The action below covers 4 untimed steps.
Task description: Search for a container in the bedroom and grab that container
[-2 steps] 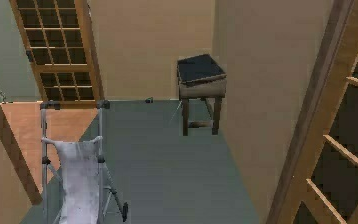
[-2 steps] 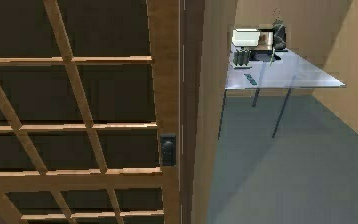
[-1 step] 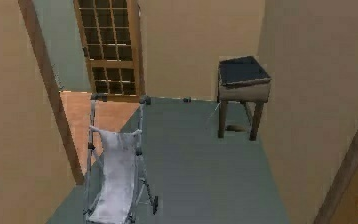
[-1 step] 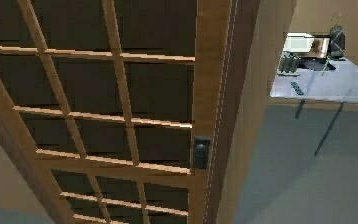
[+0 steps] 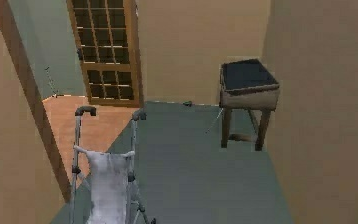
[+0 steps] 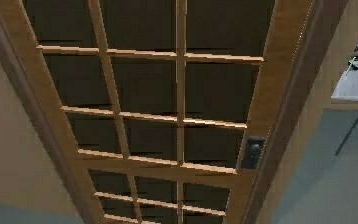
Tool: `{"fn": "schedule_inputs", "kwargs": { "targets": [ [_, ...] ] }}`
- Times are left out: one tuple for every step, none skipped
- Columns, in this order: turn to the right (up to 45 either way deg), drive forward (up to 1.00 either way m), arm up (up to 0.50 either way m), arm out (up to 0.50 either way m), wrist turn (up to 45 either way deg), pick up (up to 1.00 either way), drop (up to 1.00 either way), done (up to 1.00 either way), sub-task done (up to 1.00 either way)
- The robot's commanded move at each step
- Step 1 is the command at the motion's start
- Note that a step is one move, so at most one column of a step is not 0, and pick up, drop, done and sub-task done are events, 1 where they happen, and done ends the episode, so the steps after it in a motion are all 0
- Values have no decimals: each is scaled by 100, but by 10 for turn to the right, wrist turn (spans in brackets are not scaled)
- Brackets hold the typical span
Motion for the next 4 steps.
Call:
{"fn": "schedule_inputs", "kwargs": {
  "targets": [
    [210, 0, 0, 0, 0, 0, 0, 0, 0],
    [0, 100, 0, 0, 0, 0, 0, 0, 0],
    [0, 35, 0, 0, 0, 0, 0, 0, 0],
    [-450, 0, 0, 0, 0, 0, 0, 0, 0]
  ]
}}
